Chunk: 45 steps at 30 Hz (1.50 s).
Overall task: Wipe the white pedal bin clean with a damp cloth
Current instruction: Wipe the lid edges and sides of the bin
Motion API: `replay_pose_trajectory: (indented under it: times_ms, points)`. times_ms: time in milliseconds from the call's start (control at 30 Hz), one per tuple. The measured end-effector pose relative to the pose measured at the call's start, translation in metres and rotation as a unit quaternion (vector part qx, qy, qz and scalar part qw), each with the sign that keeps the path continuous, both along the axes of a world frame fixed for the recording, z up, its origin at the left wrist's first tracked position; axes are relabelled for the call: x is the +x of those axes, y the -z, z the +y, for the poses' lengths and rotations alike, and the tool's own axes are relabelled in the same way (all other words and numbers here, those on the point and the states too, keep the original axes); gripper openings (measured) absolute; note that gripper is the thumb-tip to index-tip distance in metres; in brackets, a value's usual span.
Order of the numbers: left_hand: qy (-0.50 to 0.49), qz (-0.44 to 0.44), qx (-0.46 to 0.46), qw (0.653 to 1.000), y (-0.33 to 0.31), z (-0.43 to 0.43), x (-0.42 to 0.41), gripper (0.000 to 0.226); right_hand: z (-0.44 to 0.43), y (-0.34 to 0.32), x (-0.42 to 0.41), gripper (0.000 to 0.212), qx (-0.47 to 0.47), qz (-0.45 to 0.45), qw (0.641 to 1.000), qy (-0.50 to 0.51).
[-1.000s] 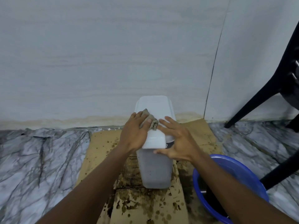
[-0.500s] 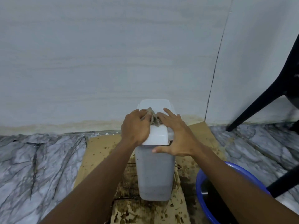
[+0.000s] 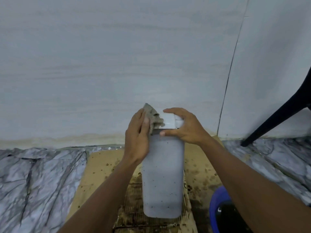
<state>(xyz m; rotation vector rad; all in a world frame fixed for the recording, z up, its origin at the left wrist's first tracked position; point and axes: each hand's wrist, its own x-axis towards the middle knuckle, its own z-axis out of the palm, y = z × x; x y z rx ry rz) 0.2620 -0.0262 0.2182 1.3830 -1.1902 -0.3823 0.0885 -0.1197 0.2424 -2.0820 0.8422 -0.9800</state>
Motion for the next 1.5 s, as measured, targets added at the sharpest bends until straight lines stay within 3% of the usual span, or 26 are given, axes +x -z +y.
replay_pose_trajectory:
  times_ms: [167, 333, 533, 633, 767, 1033, 1267, 1400, 1500]
  points:
    - [-0.038, -0.069, -0.069, 0.994, 0.059, -0.004, -0.017, 0.050, -0.030, -0.006, 0.009, 0.071, 0.039, -0.003, 0.999, -0.015]
    - [-0.082, -0.319, -0.055, 0.943, 0.120, -0.003, -0.013, 0.058, -0.052, 0.001, 0.014, 0.041, 0.052, -0.031, 0.998, 0.013]
    - [-0.171, -0.381, 0.005, 0.909, 0.102, -0.027, -0.027, 0.070, -0.055, 0.012, 0.030, 0.036, 0.041, -0.088, 0.994, 0.057]
    - [-0.161, -0.417, 0.017, 0.895, 0.099, -0.031, -0.039, 0.068, -0.057, 0.012, 0.030, 0.035, 0.041, -0.098, 0.992, 0.062]
    - [-0.082, -0.534, -0.022, 0.841, 0.122, -0.017, -0.035, 0.064, -0.056, 0.010, 0.027, 0.032, 0.060, -0.105, 0.991, 0.057]
    - [-0.163, -0.423, 0.014, 0.891, 0.068, -0.052, -0.052, 0.068, -0.047, 0.010, 0.032, 0.033, 0.059, -0.111, 0.991, 0.052]
    - [-0.167, -0.386, 0.021, 0.907, 0.101, -0.023, -0.055, 0.073, -0.046, 0.009, 0.029, 0.032, 0.093, -0.133, 0.985, 0.053]
    - [-0.203, -0.315, 0.040, 0.926, 0.085, -0.039, -0.067, 0.073, -0.040, 0.011, 0.039, 0.037, 0.088, -0.139, 0.985, 0.056]
    - [-0.201, -0.318, 0.038, 0.926, 0.080, -0.046, -0.073, 0.074, -0.041, 0.009, 0.036, 0.038, 0.093, -0.137, 0.985, 0.059]
